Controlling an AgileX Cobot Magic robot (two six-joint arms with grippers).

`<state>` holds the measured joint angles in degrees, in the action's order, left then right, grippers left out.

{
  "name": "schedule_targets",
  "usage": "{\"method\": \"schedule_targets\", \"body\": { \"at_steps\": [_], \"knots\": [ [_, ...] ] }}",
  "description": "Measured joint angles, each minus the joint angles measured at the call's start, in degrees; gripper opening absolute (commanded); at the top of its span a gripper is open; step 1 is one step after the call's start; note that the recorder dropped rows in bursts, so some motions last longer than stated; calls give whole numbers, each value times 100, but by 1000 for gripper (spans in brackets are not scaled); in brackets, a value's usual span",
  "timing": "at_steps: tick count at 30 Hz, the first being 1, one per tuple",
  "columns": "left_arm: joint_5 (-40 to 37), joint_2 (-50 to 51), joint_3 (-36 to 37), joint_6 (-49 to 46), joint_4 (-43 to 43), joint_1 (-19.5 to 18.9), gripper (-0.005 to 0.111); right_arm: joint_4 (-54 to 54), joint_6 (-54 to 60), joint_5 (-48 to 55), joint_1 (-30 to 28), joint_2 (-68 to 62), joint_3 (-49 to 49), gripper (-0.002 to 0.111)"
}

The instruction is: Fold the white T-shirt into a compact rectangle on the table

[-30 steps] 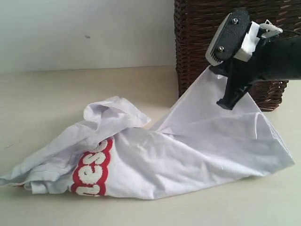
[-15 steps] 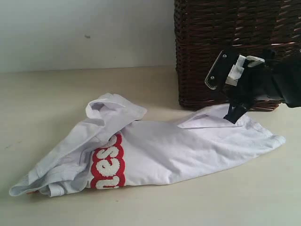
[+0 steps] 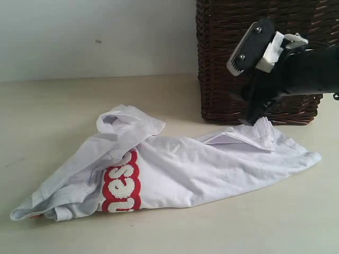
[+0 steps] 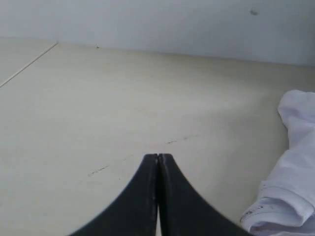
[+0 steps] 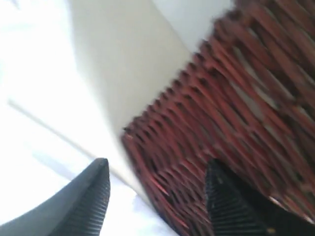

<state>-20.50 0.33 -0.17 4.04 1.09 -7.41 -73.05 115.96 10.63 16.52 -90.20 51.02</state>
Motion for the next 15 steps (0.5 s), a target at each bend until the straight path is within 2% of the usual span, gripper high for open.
{"method": "schedule_targets", "body": {
  "at_steps": [2,12,14,15],
  "knots": [
    [0,0,0,0,0,0,0,231,0,433,0,-158,0,55],
    [0,0,0,0,0,0,0,494,243,975,0,-1543,-35,55],
    [0,0,0,0,0,0,0,498,281,1111,0,-1679,-8,52],
    [0,0,0,0,0,0,0,509,295,1137,0,-1723,14,47]
  ]
}}
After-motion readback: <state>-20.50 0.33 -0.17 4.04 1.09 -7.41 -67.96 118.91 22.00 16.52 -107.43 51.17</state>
